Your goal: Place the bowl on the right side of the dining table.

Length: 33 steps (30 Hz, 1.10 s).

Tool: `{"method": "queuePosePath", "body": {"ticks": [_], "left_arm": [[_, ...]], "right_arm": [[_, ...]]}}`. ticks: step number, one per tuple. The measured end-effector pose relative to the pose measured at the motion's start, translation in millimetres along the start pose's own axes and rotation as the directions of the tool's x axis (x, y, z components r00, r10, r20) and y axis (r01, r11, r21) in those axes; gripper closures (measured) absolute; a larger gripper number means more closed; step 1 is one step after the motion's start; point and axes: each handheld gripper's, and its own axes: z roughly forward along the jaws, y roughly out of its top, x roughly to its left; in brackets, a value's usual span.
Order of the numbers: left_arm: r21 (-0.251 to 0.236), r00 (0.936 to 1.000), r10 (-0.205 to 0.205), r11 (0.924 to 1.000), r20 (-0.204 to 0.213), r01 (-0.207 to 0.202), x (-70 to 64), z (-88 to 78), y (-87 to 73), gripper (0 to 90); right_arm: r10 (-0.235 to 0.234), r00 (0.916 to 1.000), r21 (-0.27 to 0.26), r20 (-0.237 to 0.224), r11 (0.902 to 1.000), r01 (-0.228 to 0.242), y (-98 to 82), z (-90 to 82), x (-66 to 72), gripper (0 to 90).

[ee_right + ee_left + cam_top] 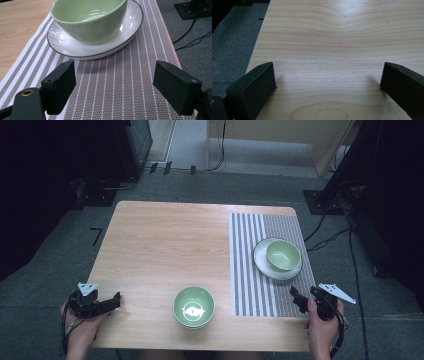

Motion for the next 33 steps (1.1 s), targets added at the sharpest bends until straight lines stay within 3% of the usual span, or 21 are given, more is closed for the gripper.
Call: {"method": "queuePosePath", "body": {"ticks": [33], "left_arm": [[0.000,1.0000,0.000,1.0000,0.001,0.000,0.0,0.0,0.0,0.0]], "right_arm": [[0.003,0.9958,0.053,0.091,0.9986,-0.008,-23.2,-5.8,-35.8,18.1]]}}
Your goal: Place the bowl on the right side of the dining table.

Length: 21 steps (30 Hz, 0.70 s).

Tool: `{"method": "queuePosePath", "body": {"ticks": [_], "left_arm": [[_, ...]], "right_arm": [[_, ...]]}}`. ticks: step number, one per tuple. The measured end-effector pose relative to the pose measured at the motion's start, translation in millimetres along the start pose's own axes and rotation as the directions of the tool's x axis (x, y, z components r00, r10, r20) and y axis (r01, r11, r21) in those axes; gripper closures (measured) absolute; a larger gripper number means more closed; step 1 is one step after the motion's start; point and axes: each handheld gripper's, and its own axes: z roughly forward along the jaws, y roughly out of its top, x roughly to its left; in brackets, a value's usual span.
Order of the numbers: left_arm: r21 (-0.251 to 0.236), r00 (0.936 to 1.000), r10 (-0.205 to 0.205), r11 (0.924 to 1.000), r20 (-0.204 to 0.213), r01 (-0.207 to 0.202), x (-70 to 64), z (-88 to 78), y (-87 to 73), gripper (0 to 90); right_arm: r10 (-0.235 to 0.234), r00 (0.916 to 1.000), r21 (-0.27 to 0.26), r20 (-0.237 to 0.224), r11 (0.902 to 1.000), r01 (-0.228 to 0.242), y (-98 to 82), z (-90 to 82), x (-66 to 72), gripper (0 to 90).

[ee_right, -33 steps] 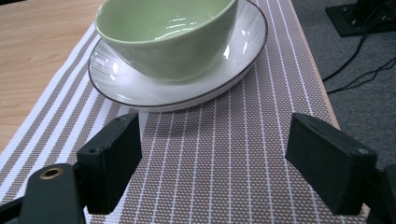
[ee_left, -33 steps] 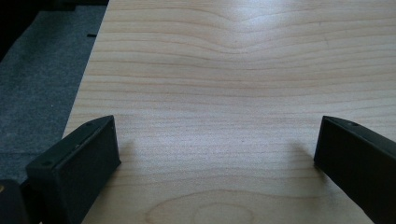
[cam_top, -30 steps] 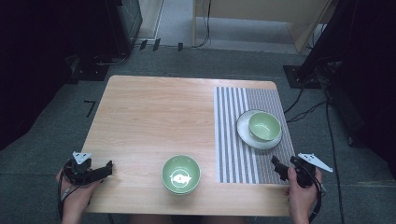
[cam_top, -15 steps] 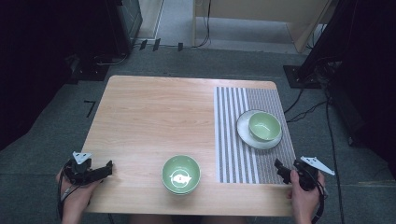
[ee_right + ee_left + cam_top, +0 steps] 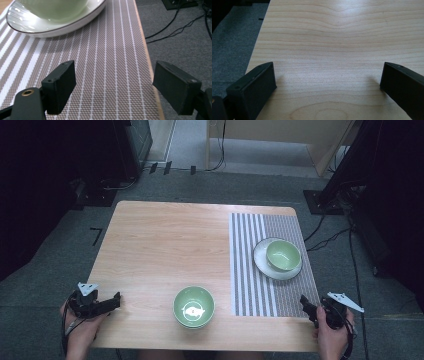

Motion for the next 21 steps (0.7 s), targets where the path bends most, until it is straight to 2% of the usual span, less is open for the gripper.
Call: {"method": "queuePosePath", "body": {"ticks": [13,21], "left_arm": [[0.000,1.0000,0.000,1.0000,0.000,0.000,0.0,0.0,0.0,0.0],[0.000,1.0000,0.000,1.0000,0.000,0.000,0.0,0.0,0.0,0.0]], "right_arm": [[-0.031,0.9991,0.053,0.028,0.9982,0.030,-11.8,1.7,-10.5,18.1],[-0.051,0.9983,0.081,0.030,0.9956,0.048,-12.7,3.8,-6.6,18.0]]}}
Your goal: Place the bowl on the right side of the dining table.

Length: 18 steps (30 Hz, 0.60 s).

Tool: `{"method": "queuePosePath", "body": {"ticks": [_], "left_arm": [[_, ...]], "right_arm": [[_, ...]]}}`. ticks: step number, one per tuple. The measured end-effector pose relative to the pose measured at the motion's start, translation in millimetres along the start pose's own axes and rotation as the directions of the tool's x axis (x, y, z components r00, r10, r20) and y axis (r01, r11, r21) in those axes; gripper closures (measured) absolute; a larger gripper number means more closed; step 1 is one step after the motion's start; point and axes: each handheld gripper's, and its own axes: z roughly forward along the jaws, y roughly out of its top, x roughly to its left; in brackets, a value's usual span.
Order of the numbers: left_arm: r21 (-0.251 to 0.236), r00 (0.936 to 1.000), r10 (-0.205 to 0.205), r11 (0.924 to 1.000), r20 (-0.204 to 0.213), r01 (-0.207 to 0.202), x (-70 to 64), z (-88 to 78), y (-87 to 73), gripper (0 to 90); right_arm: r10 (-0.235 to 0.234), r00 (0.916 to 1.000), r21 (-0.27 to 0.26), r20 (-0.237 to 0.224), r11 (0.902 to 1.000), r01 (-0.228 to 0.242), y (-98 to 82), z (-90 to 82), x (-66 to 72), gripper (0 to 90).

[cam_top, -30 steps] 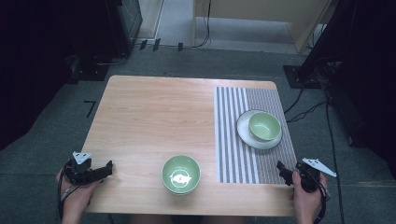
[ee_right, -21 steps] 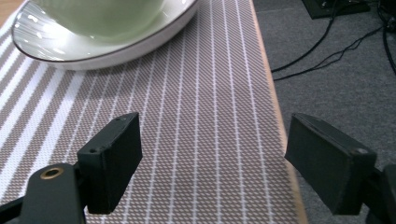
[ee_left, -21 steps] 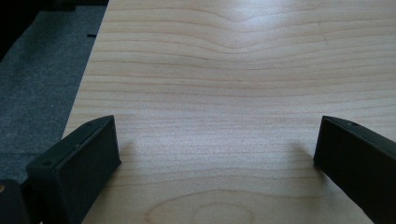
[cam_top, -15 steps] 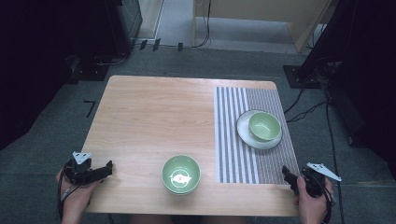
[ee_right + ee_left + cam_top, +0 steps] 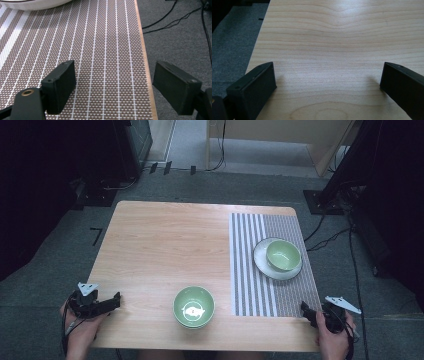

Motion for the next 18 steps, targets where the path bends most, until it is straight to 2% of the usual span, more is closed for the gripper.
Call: {"method": "queuePosePath", "body": {"ticks": [18], "left_arm": [[0.000,1.0000,0.000,1.0000,0.000,0.000,0.0,0.0,0.0,0.0]], "right_arm": [[0.016,0.9998,0.008,-0.012,0.9999,-0.015,-0.4,0.1,-1.2,18.6]]}}
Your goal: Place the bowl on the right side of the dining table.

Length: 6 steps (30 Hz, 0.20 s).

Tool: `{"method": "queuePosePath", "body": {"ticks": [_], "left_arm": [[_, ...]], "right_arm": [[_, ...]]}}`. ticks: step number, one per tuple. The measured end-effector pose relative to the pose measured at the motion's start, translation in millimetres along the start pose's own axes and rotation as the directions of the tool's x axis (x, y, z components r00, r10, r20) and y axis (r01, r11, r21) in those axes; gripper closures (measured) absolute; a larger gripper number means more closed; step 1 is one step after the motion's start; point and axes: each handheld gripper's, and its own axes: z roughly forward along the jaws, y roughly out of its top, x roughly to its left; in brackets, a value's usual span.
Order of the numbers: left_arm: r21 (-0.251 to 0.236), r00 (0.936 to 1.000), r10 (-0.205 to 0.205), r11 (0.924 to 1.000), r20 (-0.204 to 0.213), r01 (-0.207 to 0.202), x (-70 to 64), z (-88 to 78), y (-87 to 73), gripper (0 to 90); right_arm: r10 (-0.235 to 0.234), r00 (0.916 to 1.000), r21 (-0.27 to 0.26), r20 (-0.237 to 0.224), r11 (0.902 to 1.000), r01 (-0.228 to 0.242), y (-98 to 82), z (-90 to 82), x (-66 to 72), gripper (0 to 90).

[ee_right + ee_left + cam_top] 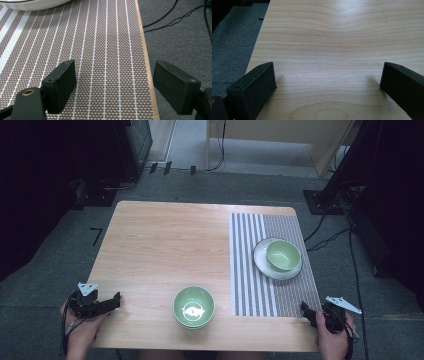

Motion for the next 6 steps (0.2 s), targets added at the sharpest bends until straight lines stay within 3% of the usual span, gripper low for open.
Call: {"method": "queuePosePath", "body": {"ticks": [6], "left_arm": [[0.000,1.0000,0.001,1.0000,0.001,-0.001,0.0,0.1,0.1,0.0]], "right_arm": [[0.001,1.0000,-0.003,0.009,1.0000,-0.001,-0.2,-0.3,1.2,18.9]]}}
